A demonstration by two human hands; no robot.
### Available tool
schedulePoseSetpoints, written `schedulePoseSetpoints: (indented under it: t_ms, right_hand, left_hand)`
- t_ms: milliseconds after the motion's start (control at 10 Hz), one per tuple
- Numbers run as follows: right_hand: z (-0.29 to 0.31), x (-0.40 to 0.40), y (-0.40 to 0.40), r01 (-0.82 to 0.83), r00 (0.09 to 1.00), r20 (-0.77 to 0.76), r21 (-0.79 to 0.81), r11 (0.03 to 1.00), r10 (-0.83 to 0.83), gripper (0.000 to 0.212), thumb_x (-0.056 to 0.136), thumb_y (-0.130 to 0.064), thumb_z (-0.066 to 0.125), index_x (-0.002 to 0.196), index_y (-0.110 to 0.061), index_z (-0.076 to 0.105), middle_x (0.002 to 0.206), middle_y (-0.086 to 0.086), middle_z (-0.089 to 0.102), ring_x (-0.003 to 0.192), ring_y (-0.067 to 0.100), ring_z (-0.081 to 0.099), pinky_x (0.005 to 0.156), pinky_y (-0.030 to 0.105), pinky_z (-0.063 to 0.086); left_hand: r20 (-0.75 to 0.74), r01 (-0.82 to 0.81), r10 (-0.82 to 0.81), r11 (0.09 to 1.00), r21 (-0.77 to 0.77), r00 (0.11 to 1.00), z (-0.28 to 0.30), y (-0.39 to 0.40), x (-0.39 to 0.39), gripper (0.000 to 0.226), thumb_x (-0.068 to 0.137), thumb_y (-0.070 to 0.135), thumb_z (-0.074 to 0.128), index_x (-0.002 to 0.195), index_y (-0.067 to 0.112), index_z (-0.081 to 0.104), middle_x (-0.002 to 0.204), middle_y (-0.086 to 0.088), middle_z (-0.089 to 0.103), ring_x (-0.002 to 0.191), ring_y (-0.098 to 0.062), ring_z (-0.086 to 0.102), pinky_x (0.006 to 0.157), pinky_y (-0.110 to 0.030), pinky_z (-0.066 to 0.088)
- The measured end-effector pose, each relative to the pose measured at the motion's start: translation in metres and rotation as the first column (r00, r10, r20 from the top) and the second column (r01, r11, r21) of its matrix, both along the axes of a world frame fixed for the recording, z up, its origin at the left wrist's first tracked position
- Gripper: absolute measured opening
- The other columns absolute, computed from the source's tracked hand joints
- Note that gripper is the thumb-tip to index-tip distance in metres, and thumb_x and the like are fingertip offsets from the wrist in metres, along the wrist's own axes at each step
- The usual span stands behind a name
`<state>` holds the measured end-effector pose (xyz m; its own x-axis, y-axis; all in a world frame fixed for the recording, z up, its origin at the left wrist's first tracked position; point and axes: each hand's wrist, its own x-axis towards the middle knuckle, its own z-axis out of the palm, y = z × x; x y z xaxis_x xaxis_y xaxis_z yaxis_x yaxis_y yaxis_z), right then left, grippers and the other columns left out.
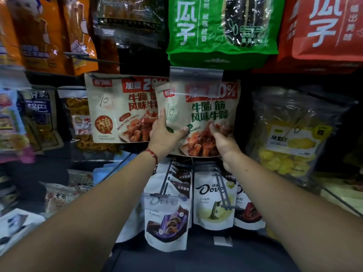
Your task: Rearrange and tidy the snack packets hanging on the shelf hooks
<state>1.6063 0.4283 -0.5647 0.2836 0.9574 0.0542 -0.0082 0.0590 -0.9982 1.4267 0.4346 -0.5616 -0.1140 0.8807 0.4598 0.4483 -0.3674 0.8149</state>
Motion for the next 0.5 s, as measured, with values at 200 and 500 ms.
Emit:
schedulePoseSetpoints:
  t_ms: [200,500]
  right_hand:
    - [-0.012,0.009,0.003,0.126,0.99,0.07,-0.022,0.992,-0.124,0.094,0.081,-0.071,0.057,0.149,-0.014,0.028,0.147,0.01,0.045,0.132,0.033,0.045,0.109,0.044,0.037]
    - [-0.017,0.02,-0.061,-0.008,0.842,0.54,0.042,0.999,-0.016,0.09,0.073,-0.038,0.073,0.146,-0.021,0.024,0.145,0.007,0.04,0.127,0.026,0.048,0.107,0.046,0.043]
  left_hand:
    - [0.036,-0.105,0.104,0.994,0.029,0.994,-0.009,-0.005,-0.003,0.111,0.075,0.059,0.074,0.155,0.038,0.001,0.153,-0.007,0.028,0.14,-0.028,0.03,0.115,-0.043,0.03]
    - [-0.406,-0.2,0.213,0.977,0.075,0.889,-0.006,-0.08,-0.023,0.086,0.087,0.053,0.064,0.155,0.031,0.016,0.154,-0.004,0.024,0.131,-0.024,0.04,0.107,-0.038,0.039]
